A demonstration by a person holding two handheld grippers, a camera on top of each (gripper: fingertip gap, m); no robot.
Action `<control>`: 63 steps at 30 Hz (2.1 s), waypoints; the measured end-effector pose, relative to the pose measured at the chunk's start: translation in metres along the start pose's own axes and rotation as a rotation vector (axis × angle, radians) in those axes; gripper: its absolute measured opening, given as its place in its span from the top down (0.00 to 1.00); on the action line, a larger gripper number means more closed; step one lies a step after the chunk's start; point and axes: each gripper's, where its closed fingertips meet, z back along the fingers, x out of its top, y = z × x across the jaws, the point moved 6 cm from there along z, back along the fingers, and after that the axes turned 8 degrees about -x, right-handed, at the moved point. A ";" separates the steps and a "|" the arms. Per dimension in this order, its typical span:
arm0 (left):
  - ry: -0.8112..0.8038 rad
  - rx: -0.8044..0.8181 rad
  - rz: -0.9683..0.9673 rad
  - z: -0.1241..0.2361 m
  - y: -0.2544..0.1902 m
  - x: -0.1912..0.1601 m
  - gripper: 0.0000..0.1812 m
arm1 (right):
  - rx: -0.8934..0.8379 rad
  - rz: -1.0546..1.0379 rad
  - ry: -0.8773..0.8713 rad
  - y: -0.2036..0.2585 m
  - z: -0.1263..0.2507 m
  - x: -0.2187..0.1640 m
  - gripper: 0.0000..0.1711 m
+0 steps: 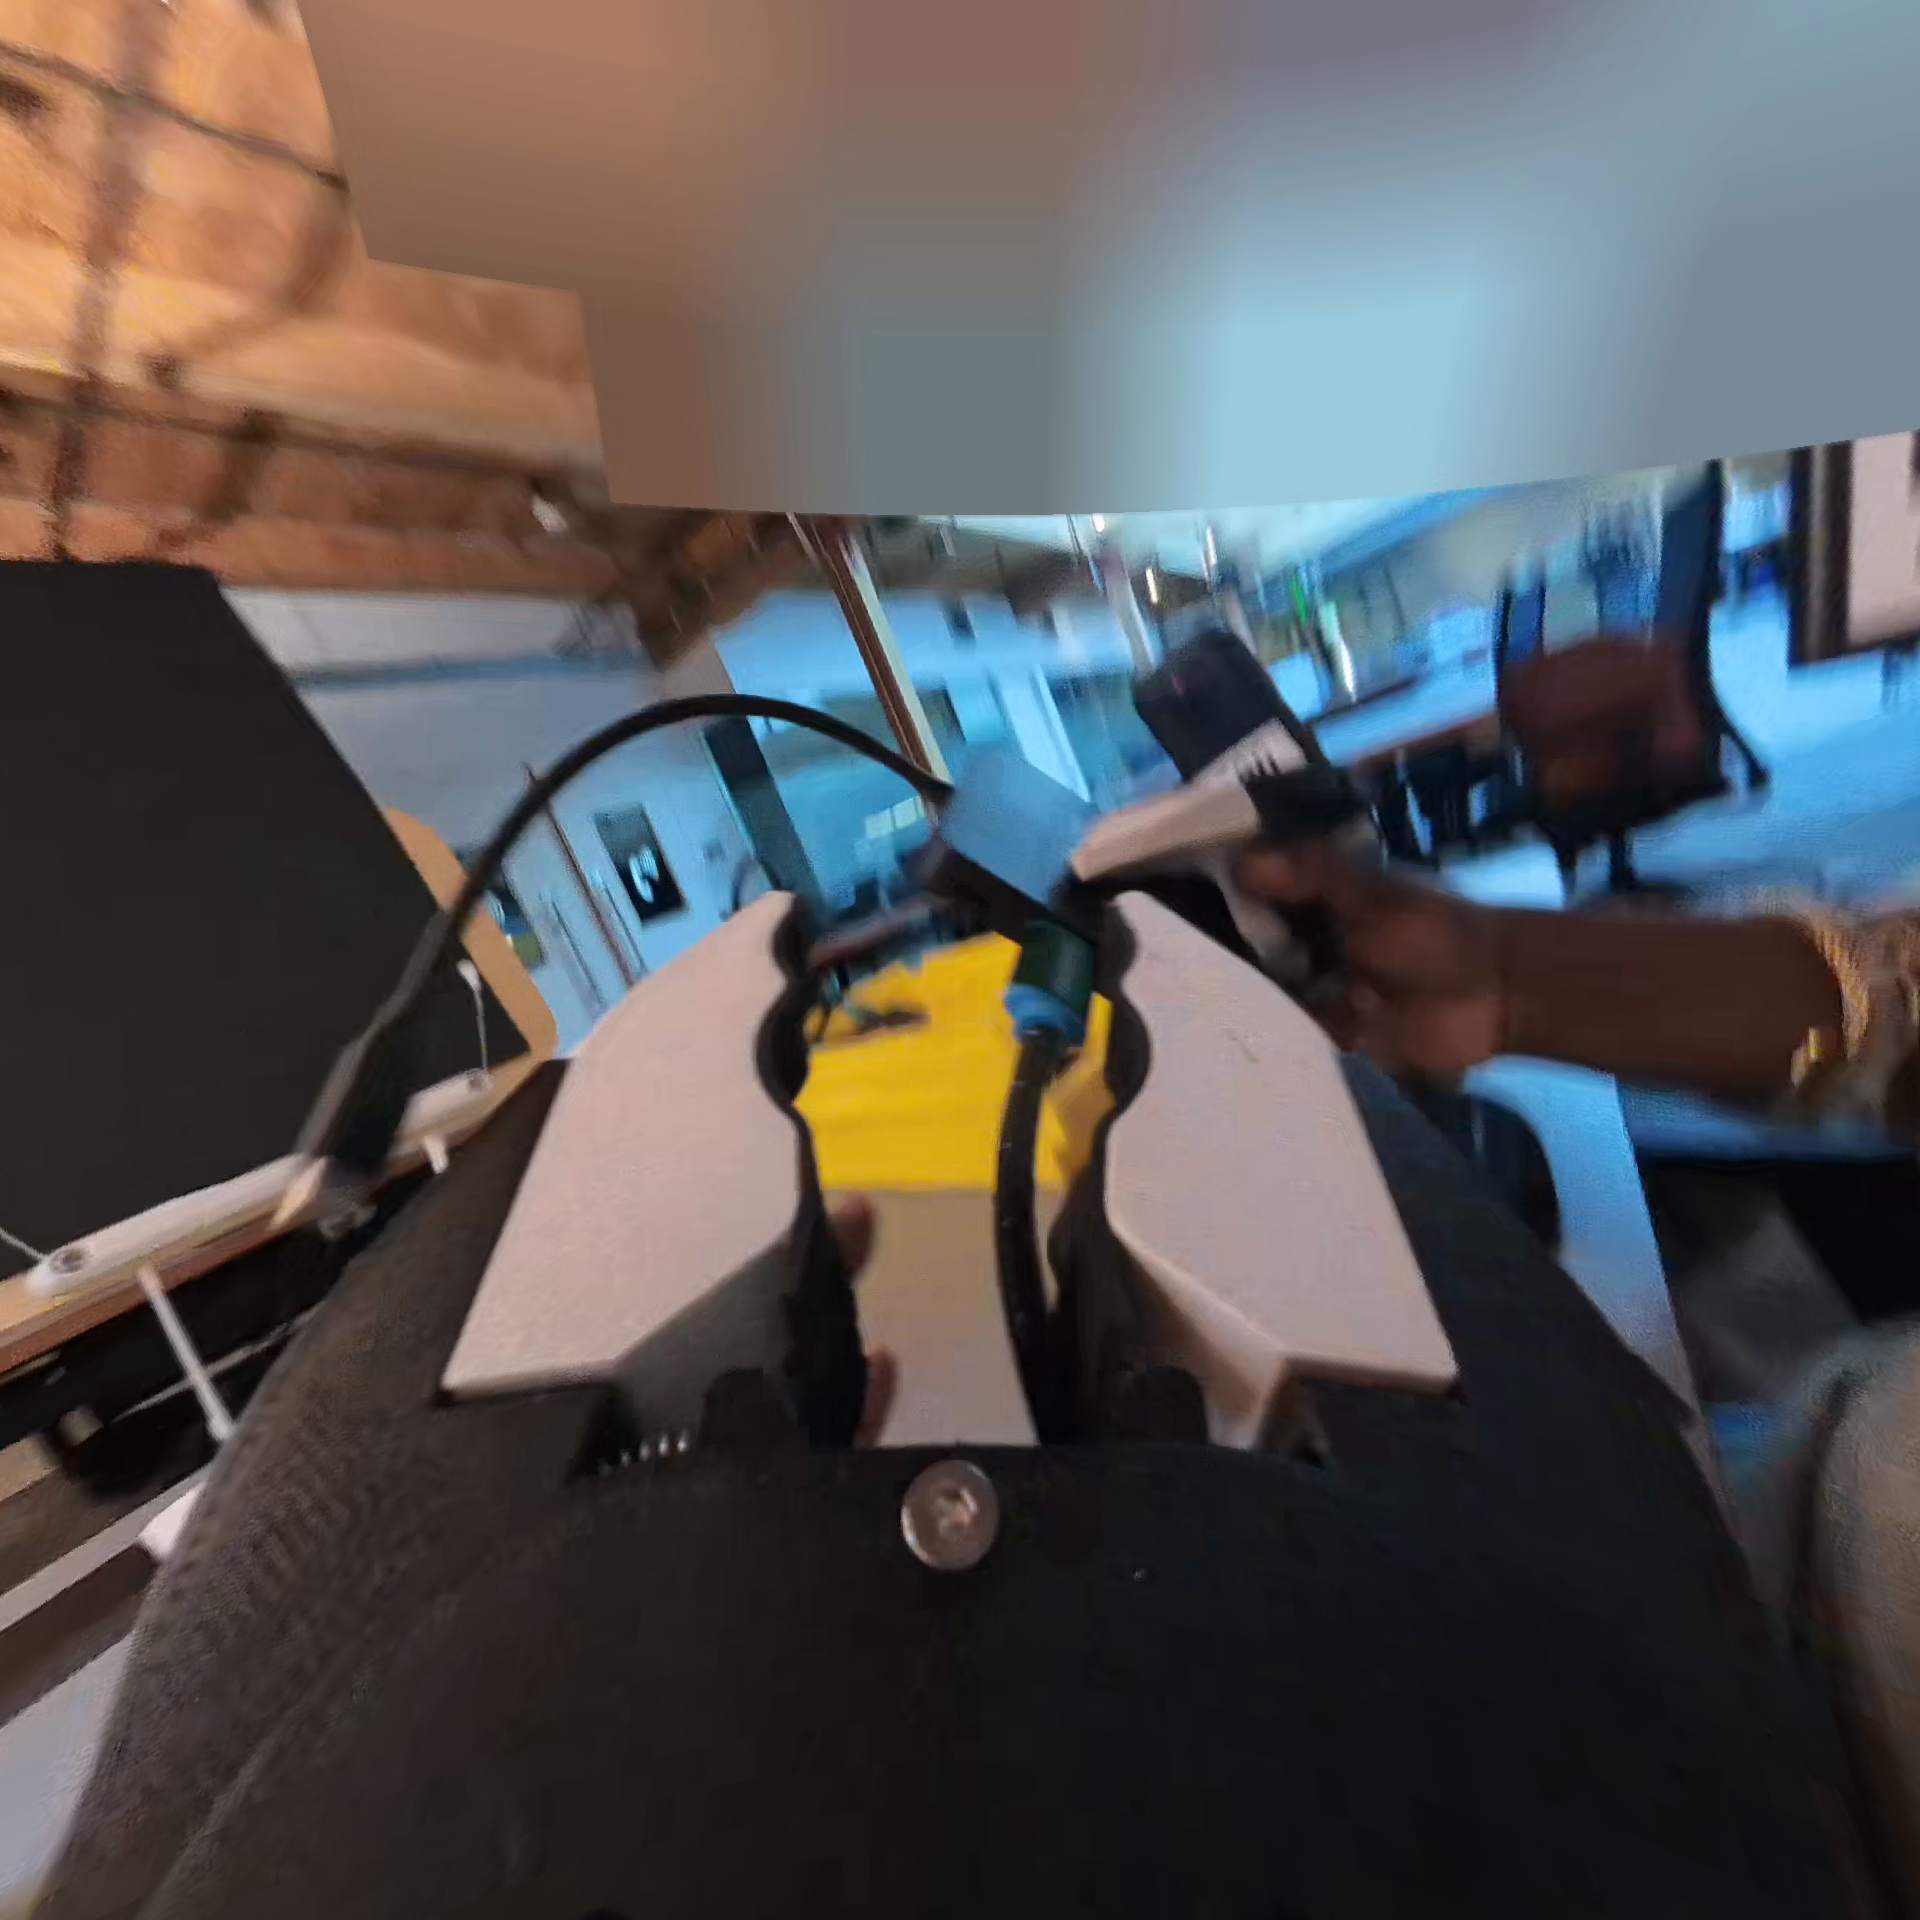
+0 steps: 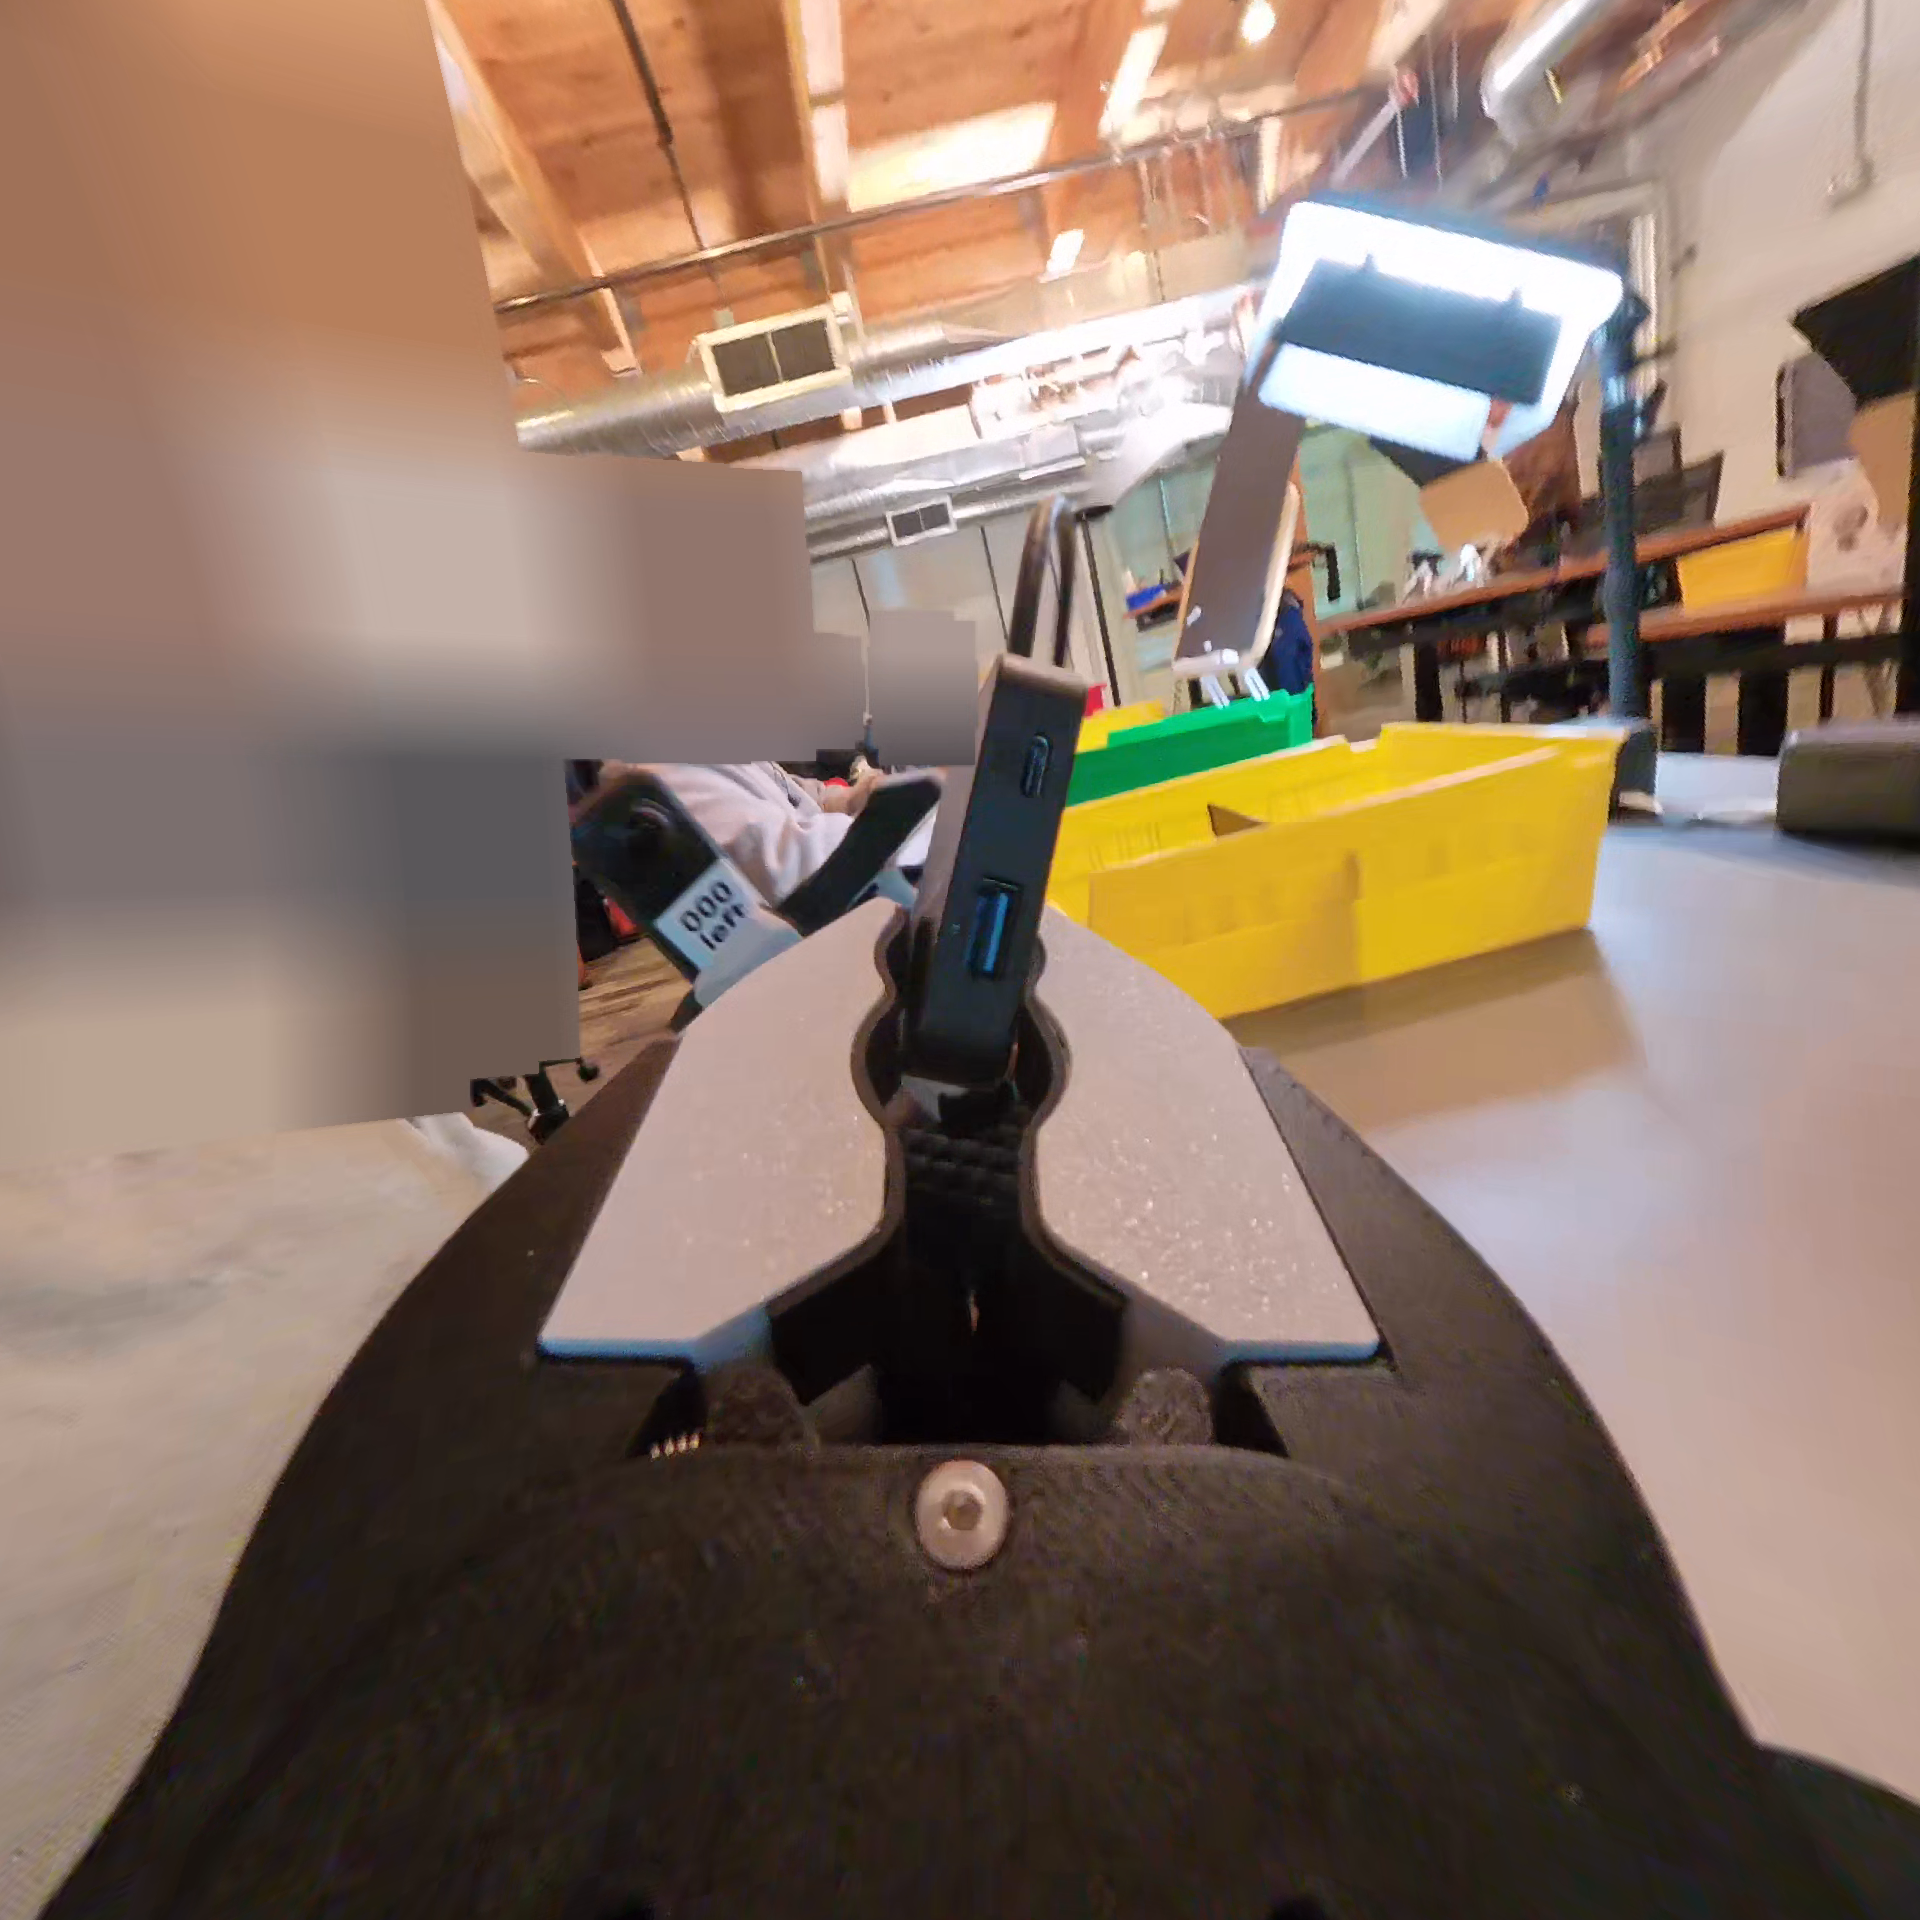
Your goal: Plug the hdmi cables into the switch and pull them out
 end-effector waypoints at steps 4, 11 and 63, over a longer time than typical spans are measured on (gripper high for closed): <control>-0.300 0.156 0.142 0.027 0.028 0.017 0.49 | -0.036 0.166 -0.069 0.015 0.011 0.039 0.90; -0.263 0.357 0.130 0.047 0.047 -0.004 0.54 | -0.279 0.557 -0.270 0.028 0.046 0.149 0.92; -0.048 0.335 0.049 0.034 0.042 -0.024 0.60 | -1.444 0.414 0.858 -0.283 0.162 0.107 0.75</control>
